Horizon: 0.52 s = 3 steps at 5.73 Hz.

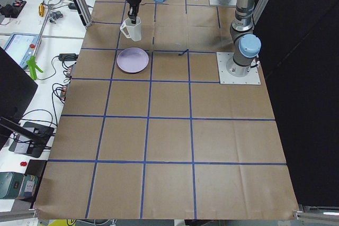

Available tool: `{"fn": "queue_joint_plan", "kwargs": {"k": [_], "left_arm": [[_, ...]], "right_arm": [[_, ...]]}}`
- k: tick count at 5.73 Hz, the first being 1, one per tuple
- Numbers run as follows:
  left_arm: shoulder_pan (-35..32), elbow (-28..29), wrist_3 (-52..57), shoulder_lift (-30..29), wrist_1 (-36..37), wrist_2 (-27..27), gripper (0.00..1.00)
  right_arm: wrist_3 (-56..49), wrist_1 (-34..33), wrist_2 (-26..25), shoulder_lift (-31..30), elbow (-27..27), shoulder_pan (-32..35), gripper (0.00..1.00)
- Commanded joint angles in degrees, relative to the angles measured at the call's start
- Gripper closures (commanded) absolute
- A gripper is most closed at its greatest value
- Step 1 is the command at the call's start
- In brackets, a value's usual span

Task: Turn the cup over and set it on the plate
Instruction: 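Carry the cup with the left gripper over the lavender plate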

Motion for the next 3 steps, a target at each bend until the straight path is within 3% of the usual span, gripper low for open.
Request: {"fn": "queue_joint_plan", "kwargs": {"k": [1,2,3], "left_arm": [[-0.1,-4.1,1.0,-4.7,9.4,0.1,1.0],[-0.1,-7.1,0.5,-6.4,13.5,0.1,1.0],[-0.1,-10.4,0.8,-8.8,22.6,-0.1,1.0]], "right_arm": [[0.0,0.1,0.0,0.0,0.0,0.0,0.0],[0.0,0.1,0.0,0.0,0.0,0.0,0.0],[0.0,0.0,0.0,0.0,0.0,0.0,0.0]]}}
